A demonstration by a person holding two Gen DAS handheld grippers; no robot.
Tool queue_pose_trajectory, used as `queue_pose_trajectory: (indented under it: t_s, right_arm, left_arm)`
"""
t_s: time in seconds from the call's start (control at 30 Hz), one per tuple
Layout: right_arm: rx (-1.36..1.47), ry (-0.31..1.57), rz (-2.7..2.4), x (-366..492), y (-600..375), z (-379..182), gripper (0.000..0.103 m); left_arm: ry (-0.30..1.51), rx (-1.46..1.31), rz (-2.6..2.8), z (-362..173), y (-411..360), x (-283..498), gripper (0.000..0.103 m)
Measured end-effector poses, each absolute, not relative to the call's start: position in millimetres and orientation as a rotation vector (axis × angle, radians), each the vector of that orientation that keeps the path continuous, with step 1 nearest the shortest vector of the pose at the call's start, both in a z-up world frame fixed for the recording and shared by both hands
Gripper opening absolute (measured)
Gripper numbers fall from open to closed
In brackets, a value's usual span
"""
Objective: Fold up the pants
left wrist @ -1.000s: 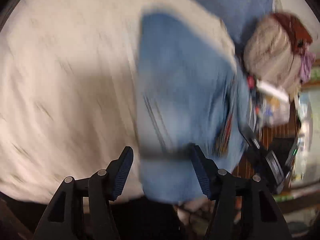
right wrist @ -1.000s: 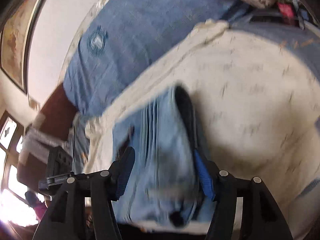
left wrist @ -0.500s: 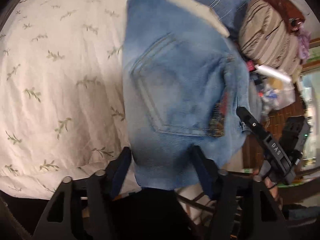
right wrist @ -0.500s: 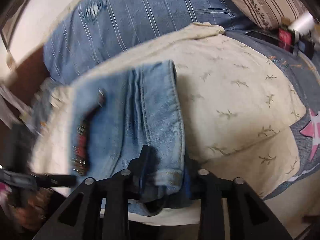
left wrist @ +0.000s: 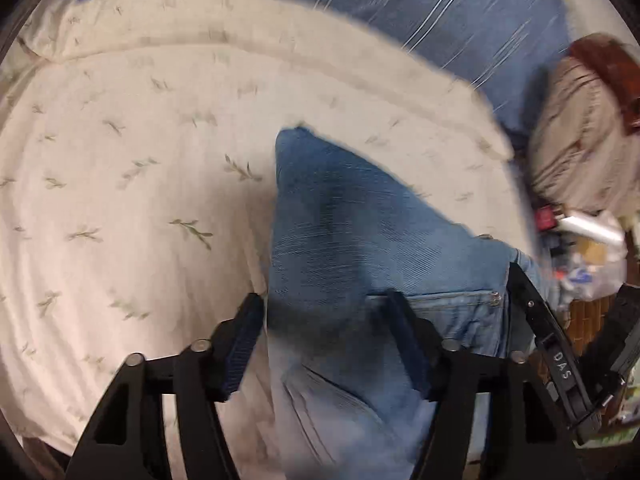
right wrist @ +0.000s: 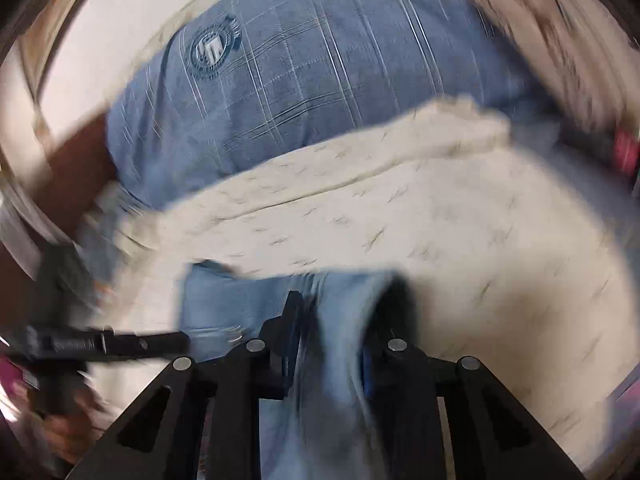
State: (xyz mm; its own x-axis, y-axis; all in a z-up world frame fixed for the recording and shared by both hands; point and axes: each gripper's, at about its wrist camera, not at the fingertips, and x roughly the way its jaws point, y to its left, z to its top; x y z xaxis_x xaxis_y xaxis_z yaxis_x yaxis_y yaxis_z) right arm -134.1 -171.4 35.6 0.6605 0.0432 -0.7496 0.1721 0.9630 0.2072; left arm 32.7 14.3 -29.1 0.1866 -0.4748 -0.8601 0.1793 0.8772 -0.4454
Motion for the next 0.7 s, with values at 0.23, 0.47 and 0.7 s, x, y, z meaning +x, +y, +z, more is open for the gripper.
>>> queue_pose_trajectory:
  t_s: [0.23,0.47,0.7]
  right_arm:
    - [0.505,0.842,0.025,-147,-204,37,0.043]
    - [0.772,0.898,0.151,-173,-220,-1,0.069]
    - [0.760,0.911,0.208,-181,-198,-15,0.064]
  left_arm:
    - [1.333,-0.383,-0.546,-22,44,31,0.065]
    - [1.438,-0.483,-0.661,-54,63,13,0.068]
    - [1.398,-0.408,-0.639,-54,57,9,0.068]
